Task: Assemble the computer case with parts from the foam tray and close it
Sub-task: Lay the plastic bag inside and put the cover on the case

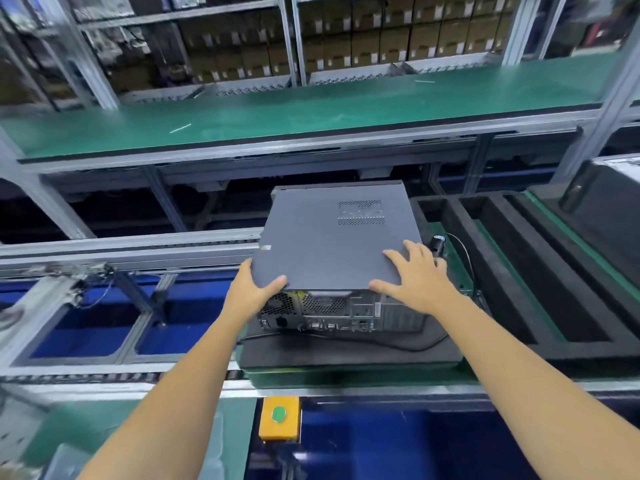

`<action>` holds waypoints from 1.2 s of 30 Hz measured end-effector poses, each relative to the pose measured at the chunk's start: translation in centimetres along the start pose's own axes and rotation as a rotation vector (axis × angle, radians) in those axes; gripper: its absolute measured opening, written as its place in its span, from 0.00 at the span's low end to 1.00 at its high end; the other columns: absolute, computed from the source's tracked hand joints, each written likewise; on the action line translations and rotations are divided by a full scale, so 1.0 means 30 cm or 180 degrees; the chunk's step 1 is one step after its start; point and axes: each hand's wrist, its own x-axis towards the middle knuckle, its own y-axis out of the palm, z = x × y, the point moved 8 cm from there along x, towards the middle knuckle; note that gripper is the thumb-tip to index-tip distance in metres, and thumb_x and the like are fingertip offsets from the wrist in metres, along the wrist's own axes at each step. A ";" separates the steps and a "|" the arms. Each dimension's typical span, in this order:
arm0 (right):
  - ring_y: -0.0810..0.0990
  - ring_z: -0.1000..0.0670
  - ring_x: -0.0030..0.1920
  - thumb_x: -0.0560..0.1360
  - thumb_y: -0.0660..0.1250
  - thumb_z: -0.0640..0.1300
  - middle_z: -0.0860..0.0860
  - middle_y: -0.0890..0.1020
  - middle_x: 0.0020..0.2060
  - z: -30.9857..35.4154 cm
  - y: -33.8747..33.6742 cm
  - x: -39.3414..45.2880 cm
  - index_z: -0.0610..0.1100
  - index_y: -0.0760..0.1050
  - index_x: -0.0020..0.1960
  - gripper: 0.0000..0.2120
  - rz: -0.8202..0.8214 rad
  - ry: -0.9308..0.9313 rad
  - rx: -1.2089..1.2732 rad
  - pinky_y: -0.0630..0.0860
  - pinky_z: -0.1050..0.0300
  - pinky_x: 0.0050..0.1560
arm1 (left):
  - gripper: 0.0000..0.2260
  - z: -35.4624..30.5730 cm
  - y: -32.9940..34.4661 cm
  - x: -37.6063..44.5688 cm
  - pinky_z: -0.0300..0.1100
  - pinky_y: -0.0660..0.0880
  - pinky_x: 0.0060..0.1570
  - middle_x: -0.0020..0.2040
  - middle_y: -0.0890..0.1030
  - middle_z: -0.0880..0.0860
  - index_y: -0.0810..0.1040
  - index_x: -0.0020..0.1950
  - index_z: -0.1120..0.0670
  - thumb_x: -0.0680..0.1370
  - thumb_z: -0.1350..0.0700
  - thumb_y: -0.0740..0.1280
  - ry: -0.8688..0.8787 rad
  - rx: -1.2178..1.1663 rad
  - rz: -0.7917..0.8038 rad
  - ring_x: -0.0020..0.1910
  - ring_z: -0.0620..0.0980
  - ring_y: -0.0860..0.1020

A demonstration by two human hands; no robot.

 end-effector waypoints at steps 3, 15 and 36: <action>0.51 0.38 0.78 0.72 0.59 0.74 0.43 0.41 0.79 -0.040 0.022 -0.044 0.53 0.47 0.80 0.46 0.0250 0.0368 0.0476 0.58 0.38 0.72 | 0.36 0.008 -0.006 -0.015 0.41 0.69 0.52 0.60 0.71 0.44 0.60 0.74 0.51 0.71 0.46 0.73 0.0011 -0.0105 0.0259 0.55 0.45 0.72; 0.64 0.39 0.73 0.80 0.65 0.55 0.39 0.61 0.75 -0.070 0.010 -0.072 0.41 0.48 0.80 0.39 0.0240 0.0440 0.1045 0.64 0.49 0.69 | 0.38 0.026 -0.022 0.002 0.46 0.71 0.53 0.63 0.75 0.53 0.64 0.73 0.54 0.67 0.48 0.76 -0.0017 0.0229 -0.0156 0.56 0.52 0.74; 0.74 0.38 0.62 0.80 0.66 0.44 0.37 0.73 0.67 -0.098 -0.005 -0.062 0.41 0.59 0.77 0.30 0.0013 0.0497 0.0921 0.73 0.45 0.61 | 0.13 0.033 -0.061 0.006 0.47 0.75 0.42 0.43 0.82 0.55 0.81 0.55 0.58 0.72 0.55 0.71 0.0029 0.0289 -0.0453 0.43 0.55 0.79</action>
